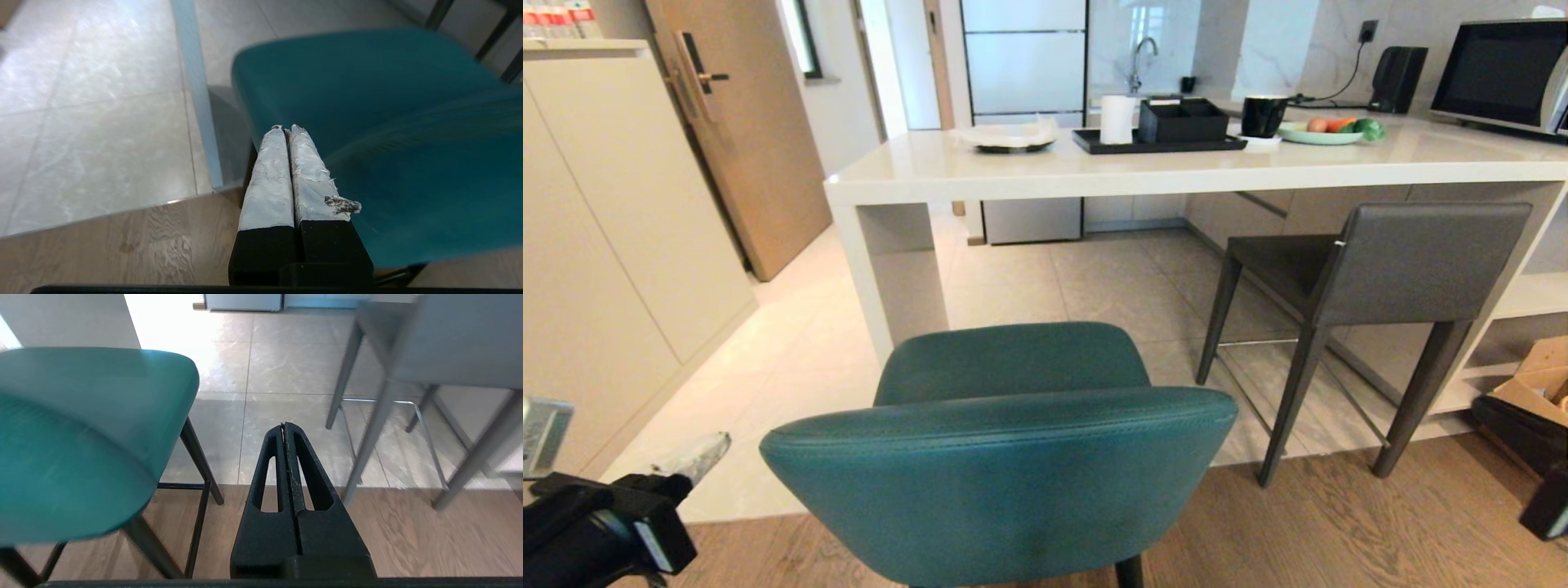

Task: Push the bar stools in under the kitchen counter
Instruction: Push the blue chair back under the dining table

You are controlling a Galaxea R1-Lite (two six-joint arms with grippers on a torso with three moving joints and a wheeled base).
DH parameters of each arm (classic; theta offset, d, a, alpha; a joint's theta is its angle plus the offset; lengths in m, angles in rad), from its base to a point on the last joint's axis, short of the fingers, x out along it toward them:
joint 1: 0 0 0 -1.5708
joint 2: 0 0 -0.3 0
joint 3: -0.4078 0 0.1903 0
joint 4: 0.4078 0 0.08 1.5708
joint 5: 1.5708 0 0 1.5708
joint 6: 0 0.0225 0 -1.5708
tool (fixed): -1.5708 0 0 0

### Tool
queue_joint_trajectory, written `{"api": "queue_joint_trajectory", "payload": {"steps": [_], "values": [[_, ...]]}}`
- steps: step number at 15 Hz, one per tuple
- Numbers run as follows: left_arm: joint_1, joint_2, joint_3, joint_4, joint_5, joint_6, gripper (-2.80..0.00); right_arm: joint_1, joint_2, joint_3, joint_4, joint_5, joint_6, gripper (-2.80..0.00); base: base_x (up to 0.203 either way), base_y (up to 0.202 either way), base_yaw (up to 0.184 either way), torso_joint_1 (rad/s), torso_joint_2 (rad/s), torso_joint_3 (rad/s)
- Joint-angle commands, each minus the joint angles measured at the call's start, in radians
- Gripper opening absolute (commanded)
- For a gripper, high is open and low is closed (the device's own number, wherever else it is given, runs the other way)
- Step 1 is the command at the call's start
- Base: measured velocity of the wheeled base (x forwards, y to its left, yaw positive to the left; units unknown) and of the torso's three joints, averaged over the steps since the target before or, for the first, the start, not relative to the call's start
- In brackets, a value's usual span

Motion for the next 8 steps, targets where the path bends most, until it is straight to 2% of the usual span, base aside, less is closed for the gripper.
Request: {"api": "queue_joint_trajectory", "payload": {"steps": [1,2,4,6,8], "values": [[0.003,0.316,0.057,-0.318,-0.015,0.006,-2.80,0.124,0.342,0.009,-0.288,-0.085,-0.011,-2.80,0.000,0.000,0.000,0.000,0.00,0.000],[0.018,0.390,0.070,-0.418,-0.028,0.013,-2.80,0.207,0.416,0.017,-0.400,-0.144,-0.017,-2.80,0.000,0.000,0.000,0.000,0.00,0.000],[0.079,0.487,0.086,-0.539,-0.060,0.022,-2.80,0.332,0.490,0.049,-0.521,-0.222,-0.019,-2.80,0.000,0.000,0.000,0.000,0.00,0.000],[0.114,0.545,0.090,-0.566,-0.116,0.025,-2.80,0.378,0.546,0.060,-0.547,-0.243,-0.002,-2.80,0.000,0.000,0.000,0.000,0.00,0.000],[0.116,0.602,0.091,-0.595,-0.129,0.027,-2.80,0.384,0.609,0.055,-0.577,-0.249,0.015,-2.80,0.000,0.000,0.000,0.000,0.00,0.000]]}}
